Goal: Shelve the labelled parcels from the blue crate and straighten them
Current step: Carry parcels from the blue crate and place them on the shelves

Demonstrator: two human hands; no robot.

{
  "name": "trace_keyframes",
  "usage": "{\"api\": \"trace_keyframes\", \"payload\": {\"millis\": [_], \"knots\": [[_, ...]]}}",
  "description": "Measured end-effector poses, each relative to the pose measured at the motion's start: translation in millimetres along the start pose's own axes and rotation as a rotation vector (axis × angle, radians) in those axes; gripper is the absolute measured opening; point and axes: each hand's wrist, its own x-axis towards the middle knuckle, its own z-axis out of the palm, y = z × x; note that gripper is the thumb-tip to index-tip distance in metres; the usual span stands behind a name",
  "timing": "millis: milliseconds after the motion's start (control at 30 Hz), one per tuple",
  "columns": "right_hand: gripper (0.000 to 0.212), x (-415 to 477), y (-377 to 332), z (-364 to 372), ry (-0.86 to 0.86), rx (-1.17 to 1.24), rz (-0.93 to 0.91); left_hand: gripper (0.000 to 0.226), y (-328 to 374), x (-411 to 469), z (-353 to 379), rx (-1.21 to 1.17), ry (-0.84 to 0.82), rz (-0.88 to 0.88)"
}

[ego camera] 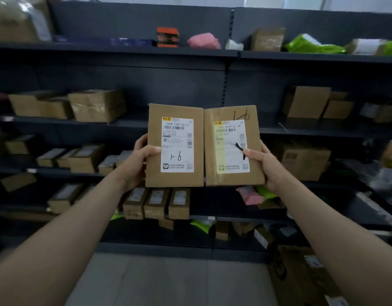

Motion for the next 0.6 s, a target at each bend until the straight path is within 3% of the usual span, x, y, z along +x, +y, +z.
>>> {"api": "trace_keyframes", "payload": {"millis": [267, 600], "knots": [[0.048, 68.5, 10.4, 39.5, -0.151, -0.016, 0.007, 0.071, -1.9, -1.6, -39.8, -0.001, 0.252, -0.005], [0.05, 162.6, 20.9, 119.2, -0.202, -0.045, -0.018, 0.053, 12.3, 65.1, -127.7, 0.047, 0.339, 0.036]]}}
